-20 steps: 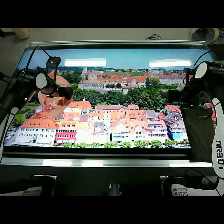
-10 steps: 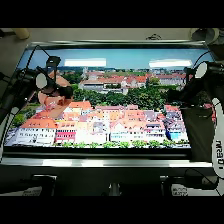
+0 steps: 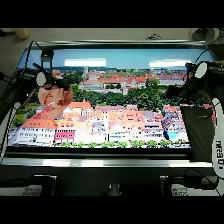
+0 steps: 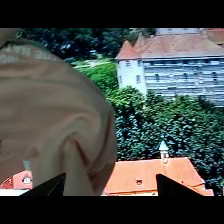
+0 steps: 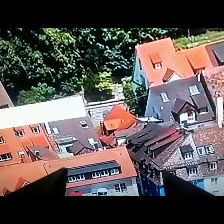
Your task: Fold the shirts.
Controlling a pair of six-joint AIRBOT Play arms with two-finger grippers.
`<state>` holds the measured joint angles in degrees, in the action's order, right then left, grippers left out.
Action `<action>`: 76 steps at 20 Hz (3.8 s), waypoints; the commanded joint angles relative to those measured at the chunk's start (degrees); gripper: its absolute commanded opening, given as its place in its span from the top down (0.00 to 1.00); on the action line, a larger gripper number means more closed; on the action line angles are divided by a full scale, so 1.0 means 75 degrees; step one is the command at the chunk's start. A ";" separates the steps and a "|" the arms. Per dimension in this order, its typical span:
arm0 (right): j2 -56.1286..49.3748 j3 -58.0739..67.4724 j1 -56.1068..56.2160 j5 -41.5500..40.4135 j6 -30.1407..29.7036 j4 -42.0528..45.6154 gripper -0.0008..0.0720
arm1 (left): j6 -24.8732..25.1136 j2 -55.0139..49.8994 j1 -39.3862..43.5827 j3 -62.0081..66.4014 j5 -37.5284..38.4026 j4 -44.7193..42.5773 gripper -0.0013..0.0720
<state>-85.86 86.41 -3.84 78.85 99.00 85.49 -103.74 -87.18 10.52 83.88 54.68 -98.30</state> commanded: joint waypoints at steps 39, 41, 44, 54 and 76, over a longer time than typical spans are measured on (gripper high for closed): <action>0.1909 -0.0248 0.0009 0.1253 -0.1023 -0.2559 0.10 | 0.0481 0.0271 0.0105 0.0227 0.0854 0.2710 0.00; 0.1463 -0.0627 0.0026 0.1201 -0.1154 -0.3086 0.10 | 0.0431 -0.0367 -0.0781 0.0204 0.1358 0.3276 0.00; 0.1029 -0.1472 0.0055 0.1064 -0.1297 -0.2760 0.10 | 0.1093 -0.1411 -0.0994 0.0015 0.1387 0.5094 0.00; 0.0901 -0.3558 0.0207 0.0108 -0.2457 -0.4065 0.01 | 0.1314 -0.2532 0.0087 0.0012 0.0012 0.6181 0.94; 0.4602 0.1233 0.0720 -0.2830 -0.3450 -0.3576 0.95 | 0.1801 0.4599 0.0437 0.2171 -0.0804 0.3270 0.95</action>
<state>-62.96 87.72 4.93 62.22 72.62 56.21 -89.97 -65.80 13.63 95.26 53.45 -69.52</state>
